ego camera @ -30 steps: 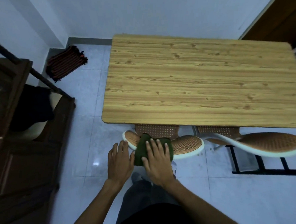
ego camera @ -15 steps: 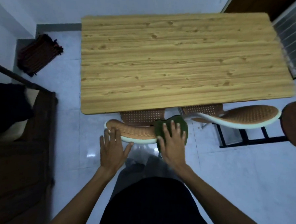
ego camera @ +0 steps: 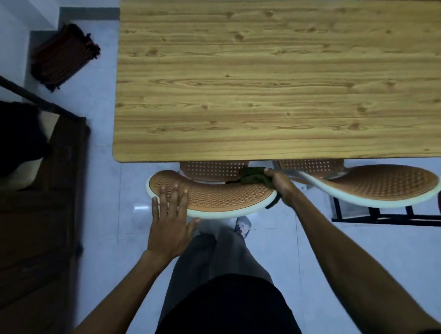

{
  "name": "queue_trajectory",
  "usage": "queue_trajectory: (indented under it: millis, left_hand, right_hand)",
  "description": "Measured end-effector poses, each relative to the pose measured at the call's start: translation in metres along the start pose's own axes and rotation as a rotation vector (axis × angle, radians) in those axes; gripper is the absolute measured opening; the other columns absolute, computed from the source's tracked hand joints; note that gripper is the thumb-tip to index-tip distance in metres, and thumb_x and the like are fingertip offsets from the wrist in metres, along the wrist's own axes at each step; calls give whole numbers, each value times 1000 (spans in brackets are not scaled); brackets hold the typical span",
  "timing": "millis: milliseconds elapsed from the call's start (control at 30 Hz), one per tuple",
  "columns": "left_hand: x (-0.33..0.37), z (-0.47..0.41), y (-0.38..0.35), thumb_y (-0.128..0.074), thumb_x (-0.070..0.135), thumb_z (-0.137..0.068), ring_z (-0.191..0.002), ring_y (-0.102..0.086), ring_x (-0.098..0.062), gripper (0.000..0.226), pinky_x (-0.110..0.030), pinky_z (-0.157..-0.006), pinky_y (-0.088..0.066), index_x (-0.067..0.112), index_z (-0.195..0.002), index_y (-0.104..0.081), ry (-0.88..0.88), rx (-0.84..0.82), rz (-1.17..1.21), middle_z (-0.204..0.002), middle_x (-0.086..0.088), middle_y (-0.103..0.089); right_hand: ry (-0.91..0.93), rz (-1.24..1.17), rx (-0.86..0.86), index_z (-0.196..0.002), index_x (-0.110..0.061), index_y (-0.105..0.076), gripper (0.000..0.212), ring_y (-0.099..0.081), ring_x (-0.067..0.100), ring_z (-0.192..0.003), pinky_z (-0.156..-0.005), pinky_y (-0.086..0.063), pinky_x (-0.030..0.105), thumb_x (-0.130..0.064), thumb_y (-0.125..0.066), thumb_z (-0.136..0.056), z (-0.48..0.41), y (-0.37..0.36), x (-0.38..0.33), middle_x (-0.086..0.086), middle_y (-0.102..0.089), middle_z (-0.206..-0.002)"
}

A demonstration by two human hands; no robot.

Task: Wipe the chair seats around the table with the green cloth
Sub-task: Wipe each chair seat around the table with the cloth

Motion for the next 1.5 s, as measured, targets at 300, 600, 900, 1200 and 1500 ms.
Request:
queue_trajectory:
  millis: [300, 600, 900, 1200, 1500]
  left_hand:
    - [4, 2, 5, -43, 54, -95, -150, -8, -44, 74, -62, -119, -13, 8, -152, -32, 11, 10, 16, -160, -19, -26]
    - [1, 4, 12, -32, 59, -95, -148, -15, -45, 73, -61, -119, -13, 11, -150, -36, -4, -21, 50, -157, -18, -33]
    - [-1, 2, 4, -30, 61, -95, -146, -20, -46, 74, -61, -118, -13, 11, -149, -35, -28, 27, 36, -156, -17, -35]
    - [0, 1, -3, -31, 58, -94, -145, -18, -50, 76, -61, -118, -9, 8, -151, -30, -33, 93, 58, -157, -19, -31]
    - [1, 2, 1, -39, 56, -96, -147, -13, -47, 72, -64, -118, -12, 10, -150, -32, -25, 45, 51, -158, -18, -31]
  right_hand:
    - [136, -19, 49, -138, -15, -50, 50, -63, 32, -109, -78, -57, 51, -42, -43, -97, 31, -8, 15, 14, -60, -130]
    - [361, 369, 331, -158, -11, -15, 61, 18, 36, -150, -120, 5, 48, -42, -27, -106, 130, -128, 55, 8, 17, -166]
    - [240, -229, 372, -138, -19, -57, 47, -60, 28, -107, -87, -52, 39, -16, -44, -93, 41, -39, 25, 16, -59, -138]
    - [-114, -332, 4, -124, 1, -57, 38, -63, 28, -71, -69, -58, 40, -19, -54, -92, -41, 6, 18, 12, -63, -93]
    - [457, 535, 259, -157, -16, -21, 64, 3, 39, -151, -119, -14, 58, -44, -39, -102, 83, -55, 53, 2, 4, -167]
Point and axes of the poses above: each hand's wrist, its own z-axis away from the middle knuckle, its own y-axis out of the back of the hand, x = y × z, the point moved 2 cm from there along -z, towards the middle knuckle
